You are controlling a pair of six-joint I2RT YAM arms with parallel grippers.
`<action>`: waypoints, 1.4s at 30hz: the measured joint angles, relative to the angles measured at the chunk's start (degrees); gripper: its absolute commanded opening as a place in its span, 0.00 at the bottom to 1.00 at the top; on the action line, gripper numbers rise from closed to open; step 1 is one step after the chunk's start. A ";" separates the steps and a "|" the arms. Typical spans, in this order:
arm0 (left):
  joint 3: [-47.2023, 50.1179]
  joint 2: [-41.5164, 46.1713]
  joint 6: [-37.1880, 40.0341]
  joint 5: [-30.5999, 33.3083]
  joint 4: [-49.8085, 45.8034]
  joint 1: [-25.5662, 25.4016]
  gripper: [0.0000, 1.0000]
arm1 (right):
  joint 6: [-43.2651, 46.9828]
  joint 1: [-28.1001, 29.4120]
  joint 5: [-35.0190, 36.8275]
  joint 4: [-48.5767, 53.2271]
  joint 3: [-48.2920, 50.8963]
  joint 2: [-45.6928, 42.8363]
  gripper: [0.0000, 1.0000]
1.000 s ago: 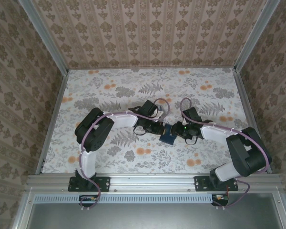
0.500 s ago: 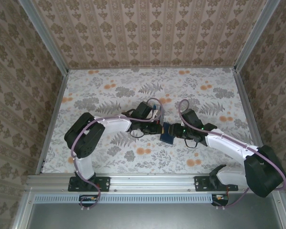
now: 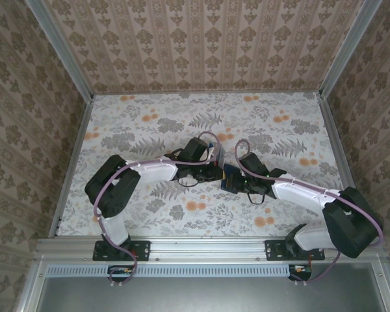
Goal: Put the credit cards into the card holder
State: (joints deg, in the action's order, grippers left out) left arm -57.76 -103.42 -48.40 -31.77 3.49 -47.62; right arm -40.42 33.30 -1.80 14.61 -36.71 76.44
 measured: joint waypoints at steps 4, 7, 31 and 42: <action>0.07 0.00 -0.07 0.02 0.20 -0.20 0.00 | 1.29 -0.02 2.67 1.49 -1.25 0.42 0.46; 0.07 0.00 -0.07 0.02 0.76 -0.26 0.00 | 2.16 0.13 3.80 2.34 -2.08 0.42 0.45; 1.97 0.00 -0.74 0.26 3.19 -0.31 0.00 | 6.05 0.76 4.66 -0.63 -2.78 3.74 0.05; 9.16 0.44 -0.02 3.06 2.32 -0.28 0.07 | 5.99 -0.50 3.52 -1.01 1.46 -1.51 0.00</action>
State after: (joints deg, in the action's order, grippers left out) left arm -48.60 -102.98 -48.42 -28.71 5.80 -47.90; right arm -34.44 32.80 1.72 13.61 -35.24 74.94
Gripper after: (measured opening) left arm 0.044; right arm 0.061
